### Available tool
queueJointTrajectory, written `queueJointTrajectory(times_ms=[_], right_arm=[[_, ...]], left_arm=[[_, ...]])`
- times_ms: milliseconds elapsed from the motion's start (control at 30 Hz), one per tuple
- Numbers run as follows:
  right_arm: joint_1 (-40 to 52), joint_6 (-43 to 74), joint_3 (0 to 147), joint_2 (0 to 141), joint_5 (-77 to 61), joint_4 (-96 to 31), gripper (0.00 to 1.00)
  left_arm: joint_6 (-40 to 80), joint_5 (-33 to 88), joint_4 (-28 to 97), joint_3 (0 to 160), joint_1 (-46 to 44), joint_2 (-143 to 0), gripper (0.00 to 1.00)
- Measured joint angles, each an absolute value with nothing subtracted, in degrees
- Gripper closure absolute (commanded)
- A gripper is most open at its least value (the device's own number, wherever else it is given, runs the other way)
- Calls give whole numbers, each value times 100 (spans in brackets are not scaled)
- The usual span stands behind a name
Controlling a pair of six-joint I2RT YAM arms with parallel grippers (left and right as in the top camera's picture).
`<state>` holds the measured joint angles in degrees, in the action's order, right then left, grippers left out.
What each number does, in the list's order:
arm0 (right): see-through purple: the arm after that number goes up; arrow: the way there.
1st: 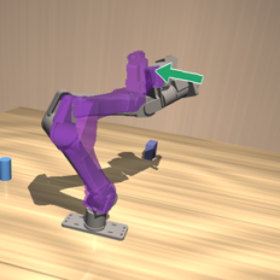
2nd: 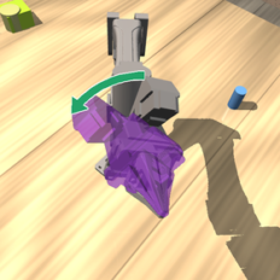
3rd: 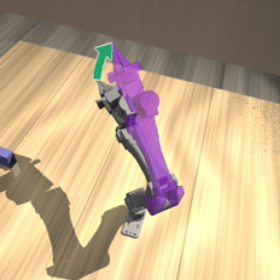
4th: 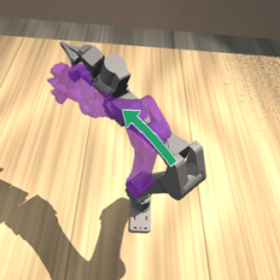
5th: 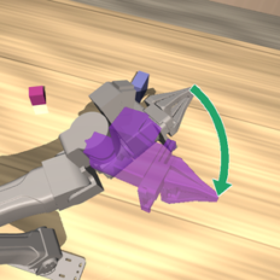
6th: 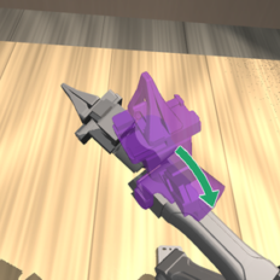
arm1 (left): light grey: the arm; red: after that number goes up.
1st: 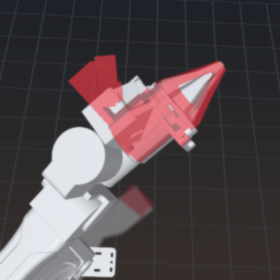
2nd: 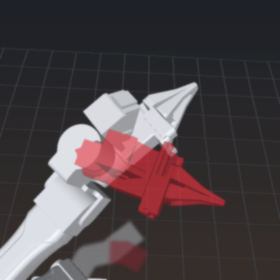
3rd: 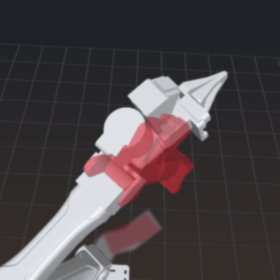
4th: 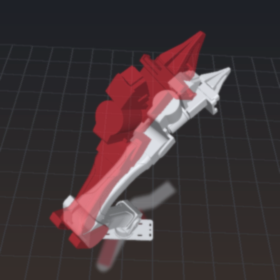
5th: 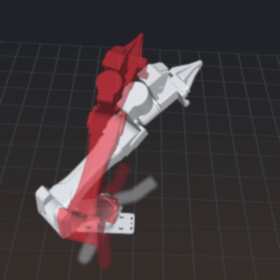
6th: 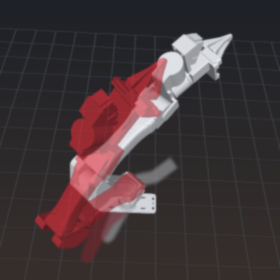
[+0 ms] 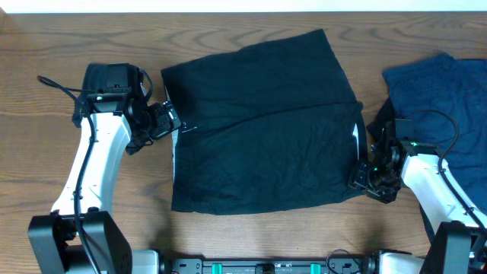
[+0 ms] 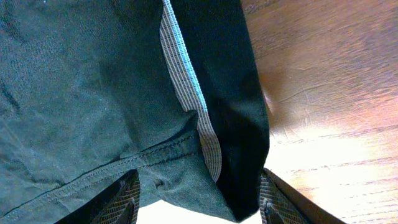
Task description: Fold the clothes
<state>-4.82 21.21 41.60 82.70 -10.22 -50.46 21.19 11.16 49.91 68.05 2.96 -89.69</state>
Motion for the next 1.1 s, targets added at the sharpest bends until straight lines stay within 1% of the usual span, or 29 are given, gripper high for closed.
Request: queueJointTrajectory(times_ms=[33,67,100,167,233,367,400,433,500,567,800,900,967,1000,1100], right_arm=[[-482,2110,4160,8270,-1017,-5046,55],[-482,2104,4160,8270,-1004,-5046,66],[-482,2110,4160,8270,-987,-5043,75],[-482,2158,4160,8270,-932,-5052,85],[-482,2152,4160,8270,-926,-5063,99],[-482,2191,4187,8270,-917,-5352,99],[-482,2193,4219,8270,-917,-5439,98],[-482,2198,4263,8270,-919,-5511,92],[-482,2226,4379,8270,-928,-5601,77],[-482,2265,4466,8270,-921,-5612,70],[-482,2311,4525,8270,-941,-5640,64],[-482,2353,4525,8270,-947,-5710,57],[-482,2381,4525,8270,-958,-5736,48],[-482,2388,4525,8270,-961,-5743,45],[-482,2388,4525,8270,-1013,-5743,41]], left_arm=[[2119,1114,4991,6805,296,-8969,2],[2119,1116,4991,6805,296,-8969,2],[2121,1114,4991,6805,296,-8969,2],[2119,1116,4991,6805,296,-8969,2],[2119,1116,4991,6805,296,-8969,2],[2119,1116,4991,6805,296,-8969,2],[2119,1116,4991,6805,296,-8969,2],[2119,1116,4991,6805,296,-8969,2],[2119,1116,4991,6805,296,-8969,2],[2121,1116,4991,6805,296,-8969,2],[2119,1114,4991,6805,296,-8969,2],[2119,1116,4991,6805,296,-8969,2],[2121,1116,4991,6805,296,-8969,2],[2119,1116,4991,6805,296,-8969,2],[2121,1116,4991,6805,296,-8969,2]])
